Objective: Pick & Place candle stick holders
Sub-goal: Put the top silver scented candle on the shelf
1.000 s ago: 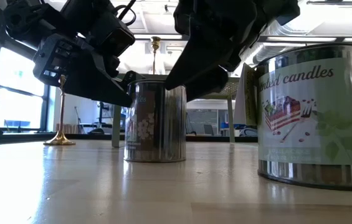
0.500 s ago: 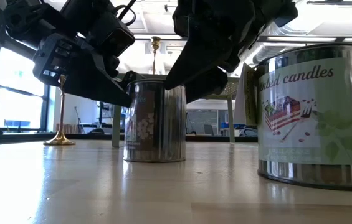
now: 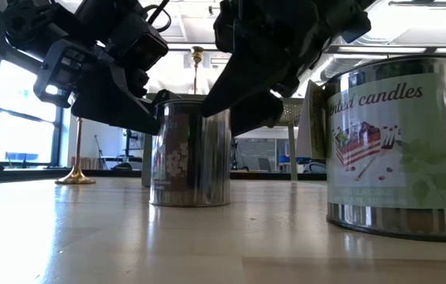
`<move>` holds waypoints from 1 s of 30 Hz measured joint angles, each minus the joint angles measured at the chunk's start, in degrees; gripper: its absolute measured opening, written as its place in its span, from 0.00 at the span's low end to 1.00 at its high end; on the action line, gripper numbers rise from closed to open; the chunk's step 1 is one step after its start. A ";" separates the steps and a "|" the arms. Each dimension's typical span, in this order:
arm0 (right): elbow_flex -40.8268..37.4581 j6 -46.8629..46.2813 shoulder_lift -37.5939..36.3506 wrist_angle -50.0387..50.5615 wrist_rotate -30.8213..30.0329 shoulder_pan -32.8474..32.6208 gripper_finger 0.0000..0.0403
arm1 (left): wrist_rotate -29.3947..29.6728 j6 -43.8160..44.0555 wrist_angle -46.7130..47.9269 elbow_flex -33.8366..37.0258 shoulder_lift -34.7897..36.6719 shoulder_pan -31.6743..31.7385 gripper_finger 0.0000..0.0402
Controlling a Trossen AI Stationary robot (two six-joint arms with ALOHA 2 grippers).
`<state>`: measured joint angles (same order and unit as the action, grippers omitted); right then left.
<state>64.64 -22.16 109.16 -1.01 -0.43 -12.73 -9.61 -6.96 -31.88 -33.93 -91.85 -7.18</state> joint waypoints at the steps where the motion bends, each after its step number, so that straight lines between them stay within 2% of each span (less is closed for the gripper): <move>1: 0.00 0.05 0.00 -0.01 -0.10 0.00 0.81 | 0.00 0.00 0.00 0.00 0.00 0.00 0.76; 30: 0.00 1.37 1.46 -2.62 -4.15 0.18 0.81 | -0.76 0.09 0.33 0.00 -0.02 0.04 0.76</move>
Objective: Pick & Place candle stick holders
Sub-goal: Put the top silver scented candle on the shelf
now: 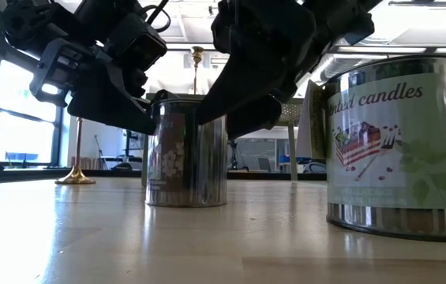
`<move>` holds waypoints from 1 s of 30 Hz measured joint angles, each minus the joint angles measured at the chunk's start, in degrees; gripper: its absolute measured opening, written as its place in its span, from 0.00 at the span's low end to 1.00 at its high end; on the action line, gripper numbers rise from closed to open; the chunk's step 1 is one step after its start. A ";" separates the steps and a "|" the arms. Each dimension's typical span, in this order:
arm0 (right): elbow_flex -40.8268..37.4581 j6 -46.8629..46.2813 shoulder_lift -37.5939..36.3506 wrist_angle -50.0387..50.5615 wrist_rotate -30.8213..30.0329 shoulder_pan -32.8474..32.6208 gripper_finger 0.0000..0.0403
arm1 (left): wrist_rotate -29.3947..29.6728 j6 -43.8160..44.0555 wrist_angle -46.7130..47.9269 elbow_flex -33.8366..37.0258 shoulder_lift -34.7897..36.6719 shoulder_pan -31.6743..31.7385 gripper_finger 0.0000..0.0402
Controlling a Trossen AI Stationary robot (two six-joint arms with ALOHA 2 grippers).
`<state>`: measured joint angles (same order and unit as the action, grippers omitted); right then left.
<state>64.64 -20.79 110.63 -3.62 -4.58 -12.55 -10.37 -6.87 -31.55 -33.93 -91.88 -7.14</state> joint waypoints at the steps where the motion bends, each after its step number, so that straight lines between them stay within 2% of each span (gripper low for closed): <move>1: -0.02 0.06 0.02 -0.04 -0.43 -0.05 0.80 | 0.00 0.02 0.00 0.00 0.00 0.00 0.76; 30: 0.07 1.59 0.83 -1.25 -3.30 -0.05 0.80 | 0.24 0.19 0.07 0.05 0.00 0.02 0.76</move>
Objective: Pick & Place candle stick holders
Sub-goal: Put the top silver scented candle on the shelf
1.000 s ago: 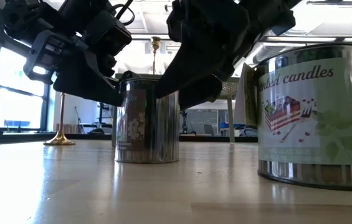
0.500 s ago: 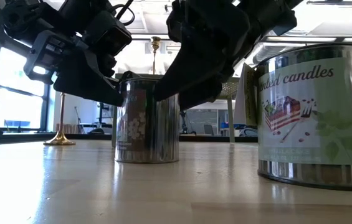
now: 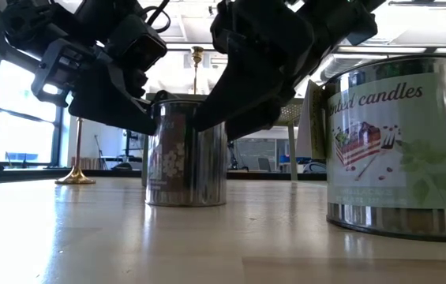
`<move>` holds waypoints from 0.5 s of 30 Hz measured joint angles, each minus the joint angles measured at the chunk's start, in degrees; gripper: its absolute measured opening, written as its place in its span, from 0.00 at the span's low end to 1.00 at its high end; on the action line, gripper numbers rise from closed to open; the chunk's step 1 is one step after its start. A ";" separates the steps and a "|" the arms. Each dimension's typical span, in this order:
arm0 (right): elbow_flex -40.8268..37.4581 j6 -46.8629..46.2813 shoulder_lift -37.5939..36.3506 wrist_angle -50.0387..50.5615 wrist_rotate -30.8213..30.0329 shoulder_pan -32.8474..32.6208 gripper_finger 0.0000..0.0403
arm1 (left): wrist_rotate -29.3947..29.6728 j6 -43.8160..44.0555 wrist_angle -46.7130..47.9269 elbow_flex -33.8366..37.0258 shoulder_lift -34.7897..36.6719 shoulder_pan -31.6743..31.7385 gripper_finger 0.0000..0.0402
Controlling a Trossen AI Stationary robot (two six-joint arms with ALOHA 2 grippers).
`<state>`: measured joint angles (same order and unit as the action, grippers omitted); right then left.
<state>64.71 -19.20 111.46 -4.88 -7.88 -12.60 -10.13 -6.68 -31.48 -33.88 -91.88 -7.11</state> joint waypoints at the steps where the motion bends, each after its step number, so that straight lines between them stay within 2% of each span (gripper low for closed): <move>1: 0.00 0.06 0.30 -0.36 0.02 0.00 0.80 | 0.00 0.00 0.03 0.06 0.00 0.00 0.76; 15: 0.11 1.36 1.59 -2.55 0.99 0.00 0.80 | -0.32 0.67 0.58 0.12 0.00 0.00 0.76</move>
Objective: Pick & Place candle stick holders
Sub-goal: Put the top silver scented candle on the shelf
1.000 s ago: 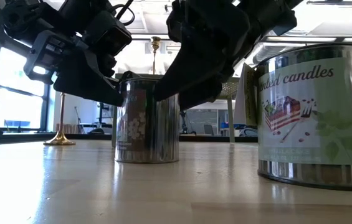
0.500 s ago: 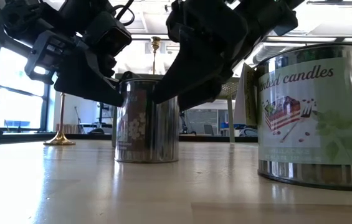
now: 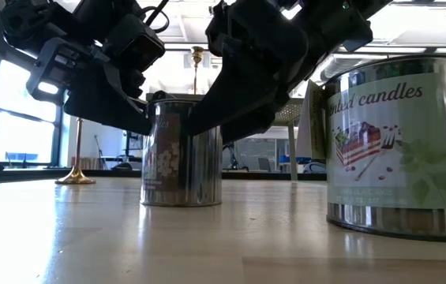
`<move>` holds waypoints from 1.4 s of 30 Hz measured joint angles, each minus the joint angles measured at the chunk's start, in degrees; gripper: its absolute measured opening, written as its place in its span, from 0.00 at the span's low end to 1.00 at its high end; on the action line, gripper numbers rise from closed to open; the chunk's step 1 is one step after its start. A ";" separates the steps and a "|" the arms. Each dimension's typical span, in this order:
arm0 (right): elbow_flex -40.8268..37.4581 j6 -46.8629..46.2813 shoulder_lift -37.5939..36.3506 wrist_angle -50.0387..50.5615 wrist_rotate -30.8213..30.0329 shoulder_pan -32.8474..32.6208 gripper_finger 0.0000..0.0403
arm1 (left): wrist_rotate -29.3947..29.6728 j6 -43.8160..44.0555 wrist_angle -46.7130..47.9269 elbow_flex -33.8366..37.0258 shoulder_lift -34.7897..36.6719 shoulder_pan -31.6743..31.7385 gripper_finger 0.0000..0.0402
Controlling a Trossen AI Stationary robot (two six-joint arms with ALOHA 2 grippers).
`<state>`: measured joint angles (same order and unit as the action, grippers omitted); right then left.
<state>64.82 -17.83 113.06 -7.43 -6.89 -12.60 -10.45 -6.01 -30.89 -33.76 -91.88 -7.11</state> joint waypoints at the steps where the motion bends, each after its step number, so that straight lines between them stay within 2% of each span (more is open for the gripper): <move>1: 0.00 0.10 0.02 -0.04 0.08 0.00 0.80 | 0.00 0.01 0.00 0.00 0.00 0.00 0.76; 17: 0.16 1.26 0.15 -0.09 1.18 0.17 0.80 | -0.01 0.01 -0.24 0.00 -0.04 0.00 0.76; 27: 4.95 2.50 1.64 7.59 1.62 0.49 0.80 | -0.16 -0.01 -0.26 0.00 -0.04 -0.02 0.76; 42: 6.01 2.84 1.86 9.16 1.76 0.64 0.80 | -0.38 0.21 -0.26 0.00 -0.04 -0.02 0.76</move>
<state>70.83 -14.99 114.91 1.74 -5.13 -11.96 -10.83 -5.80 -31.16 -33.76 -91.92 -7.14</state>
